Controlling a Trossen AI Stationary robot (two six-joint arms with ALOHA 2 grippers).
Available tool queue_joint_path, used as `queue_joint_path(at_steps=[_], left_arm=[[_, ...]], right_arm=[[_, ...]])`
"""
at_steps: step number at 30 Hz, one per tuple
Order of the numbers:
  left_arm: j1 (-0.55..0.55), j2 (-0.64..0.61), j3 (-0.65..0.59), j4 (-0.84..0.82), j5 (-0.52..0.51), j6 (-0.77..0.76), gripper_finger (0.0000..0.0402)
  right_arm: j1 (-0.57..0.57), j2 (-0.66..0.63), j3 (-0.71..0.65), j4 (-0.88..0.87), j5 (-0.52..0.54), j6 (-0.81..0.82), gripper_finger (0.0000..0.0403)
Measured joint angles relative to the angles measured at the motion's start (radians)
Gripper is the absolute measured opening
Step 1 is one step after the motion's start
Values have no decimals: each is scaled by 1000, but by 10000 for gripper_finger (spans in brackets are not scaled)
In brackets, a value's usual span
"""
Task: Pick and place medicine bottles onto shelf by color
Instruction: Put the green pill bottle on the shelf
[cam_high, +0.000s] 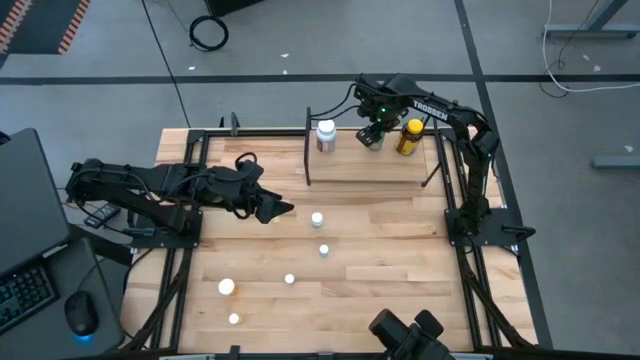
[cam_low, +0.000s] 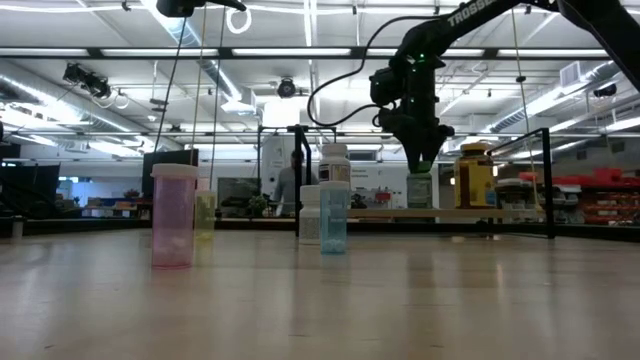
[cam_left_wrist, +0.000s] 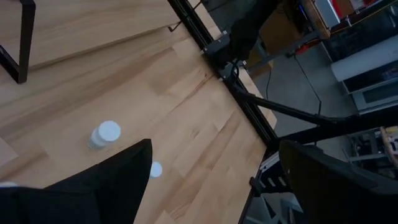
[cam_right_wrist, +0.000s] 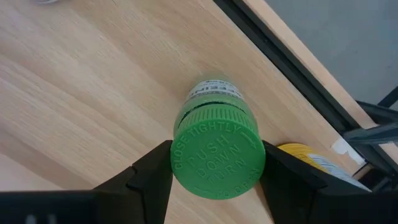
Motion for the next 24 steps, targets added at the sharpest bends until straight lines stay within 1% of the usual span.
queue_joint_path(at_steps=[6, 12, 17, 24], left_arm=[[-3, 0, 0, 0, 0, -2, 355], [-3, 0, 0, 0, 0, -8, 355], [-3, 0, 0, -1, 0, -9, 355], [-3, 0, 0, -1, 0, -7, 355]], right_arm=[[-10, 0, -1, 10, 6, 9, 222], [-11, 4, -5, 15, 51, 32, 262], [-11, 4, -5, 16, 52, 35, 291], [-8, -8, -2, 11, 53, 32, 318]])
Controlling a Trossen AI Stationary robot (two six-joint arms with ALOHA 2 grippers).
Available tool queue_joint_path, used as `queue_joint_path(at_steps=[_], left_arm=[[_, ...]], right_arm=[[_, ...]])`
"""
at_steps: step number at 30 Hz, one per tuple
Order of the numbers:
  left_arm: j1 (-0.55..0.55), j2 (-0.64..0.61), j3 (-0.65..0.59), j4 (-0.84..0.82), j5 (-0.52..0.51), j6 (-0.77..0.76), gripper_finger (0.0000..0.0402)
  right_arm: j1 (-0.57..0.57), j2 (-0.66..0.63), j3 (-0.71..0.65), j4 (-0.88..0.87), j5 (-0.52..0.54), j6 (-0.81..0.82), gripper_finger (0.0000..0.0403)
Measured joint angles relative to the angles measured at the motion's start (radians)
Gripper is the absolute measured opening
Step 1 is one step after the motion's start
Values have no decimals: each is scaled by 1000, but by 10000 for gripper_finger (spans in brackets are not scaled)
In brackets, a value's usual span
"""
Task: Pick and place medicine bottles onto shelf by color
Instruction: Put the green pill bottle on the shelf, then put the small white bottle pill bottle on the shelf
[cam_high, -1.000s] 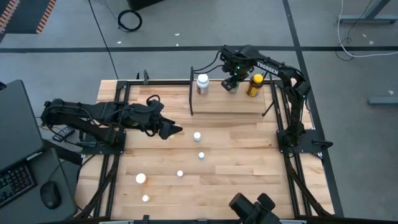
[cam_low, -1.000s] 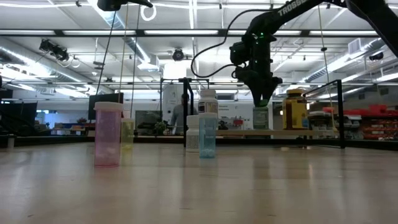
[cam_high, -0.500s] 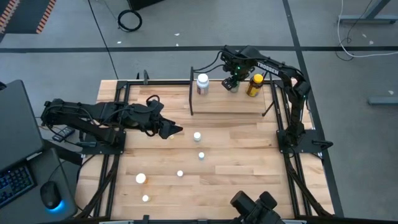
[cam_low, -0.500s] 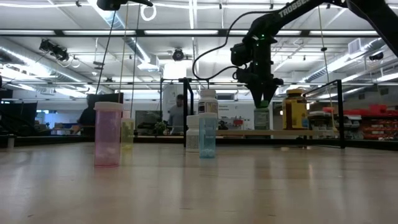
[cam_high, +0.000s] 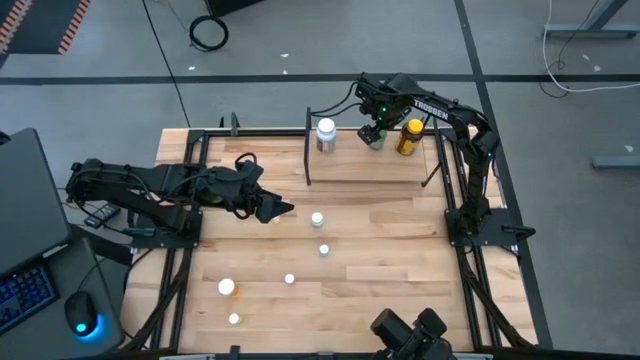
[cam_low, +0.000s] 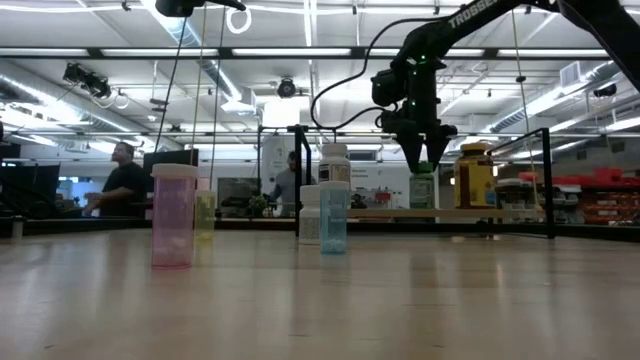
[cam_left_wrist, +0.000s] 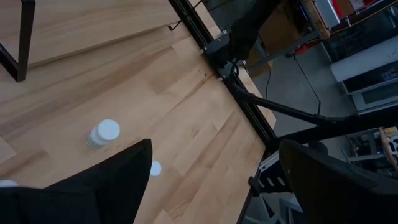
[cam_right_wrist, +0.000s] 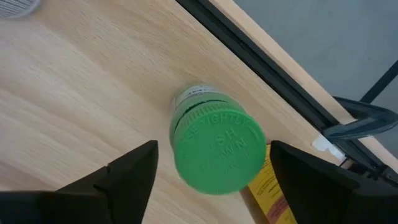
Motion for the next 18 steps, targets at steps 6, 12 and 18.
queue_joint_path(at_steps=[6, 12, 18], left_arm=[[0, 0, 0, 0, 0, 4, 355], [3, 0, 0, 0, 0, 4, 355], [17, 0, 0, -1, 0, 6, 355]], right_arm=[[16, -35, 42, -21, -1, 9, 336], [69, -83, 44, -99, -51, 85, 343], [193, -106, 44, -151, -88, 156, 342]])
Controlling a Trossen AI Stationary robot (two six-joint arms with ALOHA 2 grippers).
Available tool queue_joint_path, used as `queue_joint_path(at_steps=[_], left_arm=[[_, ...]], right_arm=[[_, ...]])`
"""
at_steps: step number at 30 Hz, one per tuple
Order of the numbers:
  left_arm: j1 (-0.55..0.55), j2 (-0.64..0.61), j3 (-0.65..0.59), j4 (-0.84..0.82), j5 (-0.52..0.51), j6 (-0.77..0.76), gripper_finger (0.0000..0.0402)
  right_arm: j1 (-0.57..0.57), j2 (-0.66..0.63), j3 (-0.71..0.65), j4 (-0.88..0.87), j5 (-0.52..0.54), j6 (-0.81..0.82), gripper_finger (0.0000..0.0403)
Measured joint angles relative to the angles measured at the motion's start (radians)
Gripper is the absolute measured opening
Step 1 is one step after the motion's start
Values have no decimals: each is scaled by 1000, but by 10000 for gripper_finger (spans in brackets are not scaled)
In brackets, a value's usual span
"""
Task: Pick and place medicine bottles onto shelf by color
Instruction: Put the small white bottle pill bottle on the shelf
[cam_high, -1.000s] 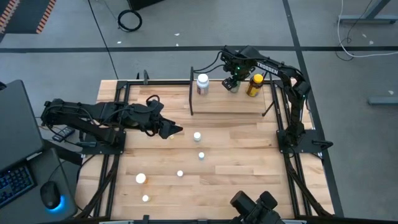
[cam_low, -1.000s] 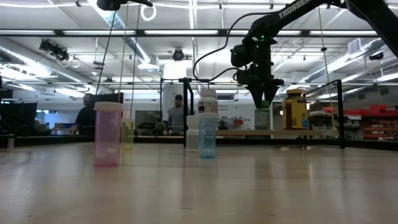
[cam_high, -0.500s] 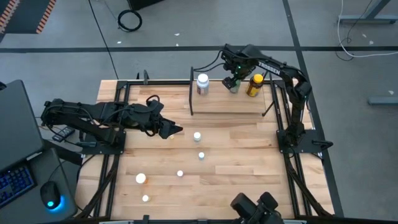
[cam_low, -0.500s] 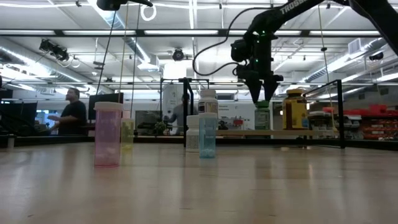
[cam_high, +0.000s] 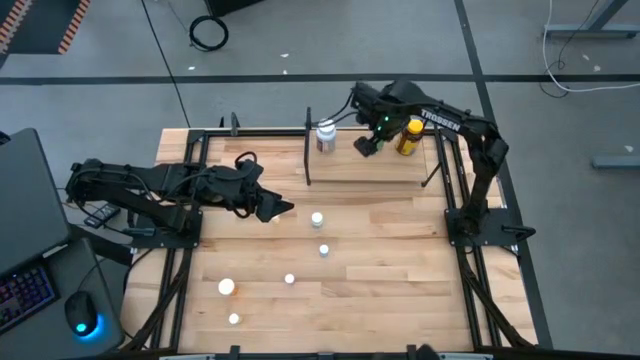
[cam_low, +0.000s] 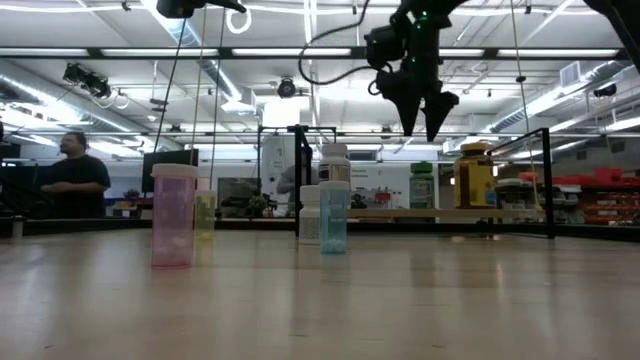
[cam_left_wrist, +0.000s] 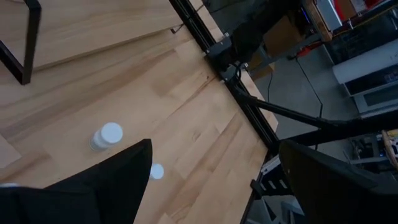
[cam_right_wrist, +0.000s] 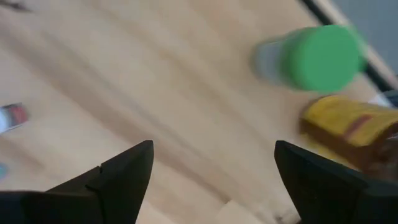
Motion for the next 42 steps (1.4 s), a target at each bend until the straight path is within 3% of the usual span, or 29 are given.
queue_joint_path(at_steps=[6, 16, 24, 31, 42], left_arm=[[30, 0, 0, -15, 14, 8, 355], [139, 9, 0, -153, 217, 213, 352], [243, 7, 0, -273, 248, 228, 330], [283, 6, 0, -385, 264, 216, 313], [283, -15, 26, -477, 263, 219, 306]], right_arm=[[156, -2, 0, 4, -44, 119, 342], [349, -11, 0, -35, -46, 295, 342], [502, -3, 2, 149, -69, 491, 341], [545, 70, 0, 290, -65, 587, 337], [546, 208, -1, 394, -77, 598, 336]])
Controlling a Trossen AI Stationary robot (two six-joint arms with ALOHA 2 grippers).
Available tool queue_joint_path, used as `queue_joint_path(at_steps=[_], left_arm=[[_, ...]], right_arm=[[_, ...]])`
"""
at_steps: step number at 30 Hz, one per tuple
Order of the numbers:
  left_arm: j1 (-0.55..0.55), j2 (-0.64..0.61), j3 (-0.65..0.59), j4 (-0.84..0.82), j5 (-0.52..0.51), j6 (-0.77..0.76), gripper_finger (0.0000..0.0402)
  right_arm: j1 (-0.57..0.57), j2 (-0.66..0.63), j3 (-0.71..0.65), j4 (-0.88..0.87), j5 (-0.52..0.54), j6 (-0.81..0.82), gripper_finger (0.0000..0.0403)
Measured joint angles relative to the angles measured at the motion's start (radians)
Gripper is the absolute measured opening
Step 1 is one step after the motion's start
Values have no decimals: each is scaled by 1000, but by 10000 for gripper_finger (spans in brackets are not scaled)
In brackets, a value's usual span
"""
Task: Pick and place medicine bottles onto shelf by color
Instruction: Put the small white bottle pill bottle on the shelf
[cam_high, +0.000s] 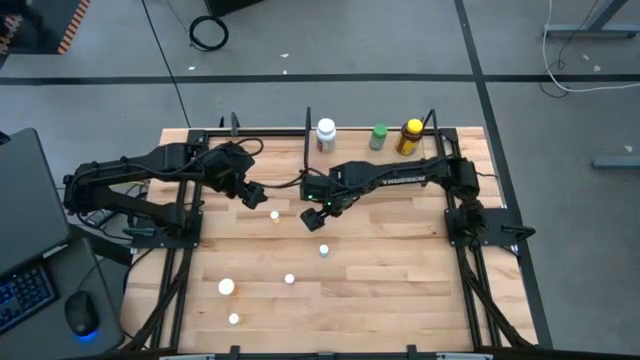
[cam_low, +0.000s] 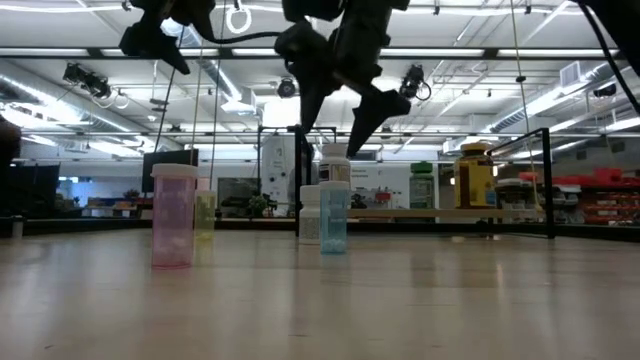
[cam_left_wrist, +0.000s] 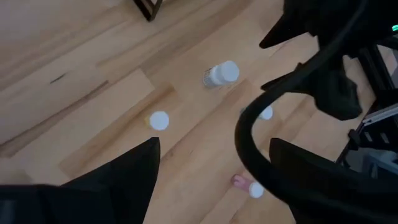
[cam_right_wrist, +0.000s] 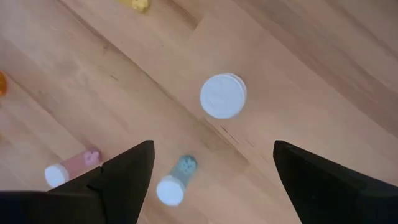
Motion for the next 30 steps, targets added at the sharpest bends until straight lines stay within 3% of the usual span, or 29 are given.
queue_joint_path(at_steps=[9, 30], left_arm=[[-2, 0, 39, -109, -2, -10, 306], [-4, 0, 45, -172, -3, -34, 306]], right_arm=[[1, 36, 1, 24, 17, -11, 336], [8, 42, 0, 43, 41, -3, 336]])
